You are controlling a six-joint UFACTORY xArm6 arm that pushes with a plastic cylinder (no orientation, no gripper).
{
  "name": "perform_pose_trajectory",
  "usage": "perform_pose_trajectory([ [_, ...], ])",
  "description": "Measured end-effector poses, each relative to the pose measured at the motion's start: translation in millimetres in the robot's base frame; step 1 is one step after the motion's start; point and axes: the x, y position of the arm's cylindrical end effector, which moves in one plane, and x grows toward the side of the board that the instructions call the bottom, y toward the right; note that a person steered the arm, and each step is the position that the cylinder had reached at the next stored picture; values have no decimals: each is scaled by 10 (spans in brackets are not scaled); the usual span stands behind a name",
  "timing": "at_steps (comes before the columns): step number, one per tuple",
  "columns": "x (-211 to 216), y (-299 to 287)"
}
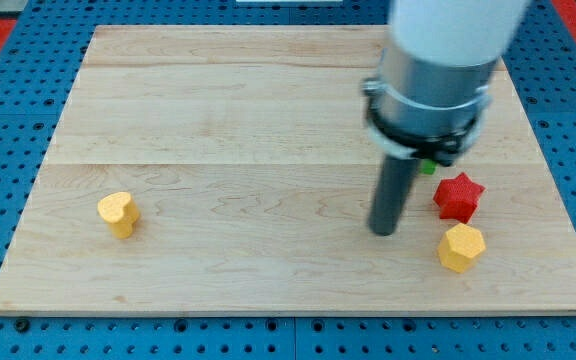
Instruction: Slightly push the red star in between the green star and yellow hexagon
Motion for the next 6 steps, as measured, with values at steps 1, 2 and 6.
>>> perform_pose_trajectory([
  [1,576,295],
  [2,812,677],
  [6,-404,1673],
])
